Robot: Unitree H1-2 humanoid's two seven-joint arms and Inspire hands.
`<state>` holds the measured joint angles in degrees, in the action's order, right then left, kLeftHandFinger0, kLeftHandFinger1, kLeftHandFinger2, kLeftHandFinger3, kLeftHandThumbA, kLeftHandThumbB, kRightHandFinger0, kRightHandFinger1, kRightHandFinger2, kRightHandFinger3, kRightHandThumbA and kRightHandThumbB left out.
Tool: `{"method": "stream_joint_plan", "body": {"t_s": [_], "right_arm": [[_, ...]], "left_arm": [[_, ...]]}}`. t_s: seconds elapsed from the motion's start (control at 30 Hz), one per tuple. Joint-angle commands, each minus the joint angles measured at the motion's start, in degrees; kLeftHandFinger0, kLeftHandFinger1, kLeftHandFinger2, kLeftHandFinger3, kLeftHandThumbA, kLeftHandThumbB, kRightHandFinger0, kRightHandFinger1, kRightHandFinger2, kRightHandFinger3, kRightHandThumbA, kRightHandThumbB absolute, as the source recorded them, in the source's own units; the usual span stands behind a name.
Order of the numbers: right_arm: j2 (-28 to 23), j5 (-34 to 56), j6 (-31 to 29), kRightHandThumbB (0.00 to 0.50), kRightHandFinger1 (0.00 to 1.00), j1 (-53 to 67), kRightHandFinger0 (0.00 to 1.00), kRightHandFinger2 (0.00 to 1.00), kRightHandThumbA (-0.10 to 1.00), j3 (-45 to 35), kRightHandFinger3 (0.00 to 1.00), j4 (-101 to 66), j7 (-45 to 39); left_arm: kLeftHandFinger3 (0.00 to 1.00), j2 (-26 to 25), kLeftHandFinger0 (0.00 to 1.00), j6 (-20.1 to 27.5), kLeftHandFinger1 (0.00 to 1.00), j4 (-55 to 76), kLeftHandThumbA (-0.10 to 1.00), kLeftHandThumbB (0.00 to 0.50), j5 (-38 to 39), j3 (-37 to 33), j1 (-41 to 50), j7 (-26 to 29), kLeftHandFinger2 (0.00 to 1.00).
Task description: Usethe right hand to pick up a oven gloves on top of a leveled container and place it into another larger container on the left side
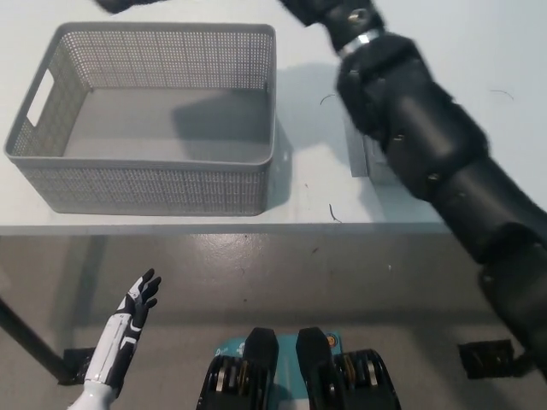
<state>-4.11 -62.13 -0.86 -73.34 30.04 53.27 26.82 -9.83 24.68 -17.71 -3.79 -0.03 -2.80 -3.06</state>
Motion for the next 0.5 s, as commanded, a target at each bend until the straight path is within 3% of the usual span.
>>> {"method": "stream_joint_plan", "body": {"t_s": [0.0,0.2,0.27,0.37,0.47], "right_arm": [[4.8,1.4,1.6,0.296,0.00,-8.3,0.00,0.28,-0.10,0.9,0.32,7.5,5.1],[10.5,4.1,1.5,0.339,0.00,-12.8,0.00,0.28,-0.10,0.8,0.42,17.9,4.7],[11.8,4.6,1.8,0.361,0.00,-13.6,0.00,0.25,-0.10,1.1,0.40,20.5,5.1],[13.3,5.3,2.0,0.330,0.00,-14.6,0.00,0.25,-0.10,1.4,0.36,23.1,4.1],[15.1,6.6,3.7,0.331,0.00,-15.3,0.00,0.29,-0.10,1.3,0.43,25.2,0.7]], "left_arm": [[1.00,-1.2,1.00,2.2,1.00,0.9,1.00,0.500,-0.2,-0.4,-0.1,-0.7,1.00],[1.00,-1.3,1.00,2.2,1.00,0.9,1.00,0.500,0.1,-0.5,-0.3,-1.6,1.00],[1.00,-1.3,1.00,2.2,1.00,0.8,1.00,0.500,-0.1,-0.7,-0.3,-1.8,1.00],[1.00,-1.3,1.00,1.4,1.00,1.2,1.00,0.500,0.1,-0.8,-0.2,-2.2,1.00],[1.00,-1.4,1.00,1.9,1.00,1.2,1.00,0.500,-0.8,-1.0,-0.2,-2.1,1.00]]}}
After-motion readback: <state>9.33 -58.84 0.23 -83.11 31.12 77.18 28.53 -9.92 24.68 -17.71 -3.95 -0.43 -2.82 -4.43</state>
